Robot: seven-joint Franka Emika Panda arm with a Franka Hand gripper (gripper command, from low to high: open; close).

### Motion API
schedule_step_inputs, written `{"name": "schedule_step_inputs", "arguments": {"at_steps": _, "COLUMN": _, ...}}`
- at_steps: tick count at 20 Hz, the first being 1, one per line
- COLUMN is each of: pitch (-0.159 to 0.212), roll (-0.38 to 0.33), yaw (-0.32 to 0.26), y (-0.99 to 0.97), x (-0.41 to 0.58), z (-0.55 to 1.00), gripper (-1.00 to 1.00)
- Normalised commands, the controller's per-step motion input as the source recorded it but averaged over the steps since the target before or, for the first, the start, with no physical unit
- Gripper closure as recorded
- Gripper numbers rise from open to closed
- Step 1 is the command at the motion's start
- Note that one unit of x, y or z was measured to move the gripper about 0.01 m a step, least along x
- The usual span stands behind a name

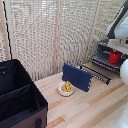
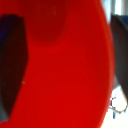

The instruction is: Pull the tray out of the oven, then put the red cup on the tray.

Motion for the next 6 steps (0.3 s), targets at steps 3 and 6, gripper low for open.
{"name": "schedule_step_inputs", "arguments": {"at_steps": 3, "pitch": -0.021, "roll": -0.015, "yaw": -0.016, "y": 0.04, "x": 0.128, "z": 0.86, "gripper": -1.00}}
{"name": "schedule_step_inputs", "arguments": {"at_steps": 6, "pitch": 0.004, "roll": -0.079, "yaw": -0.009, "y": 0.07, "x": 0.093, "z": 0.77, "gripper": -1.00}}
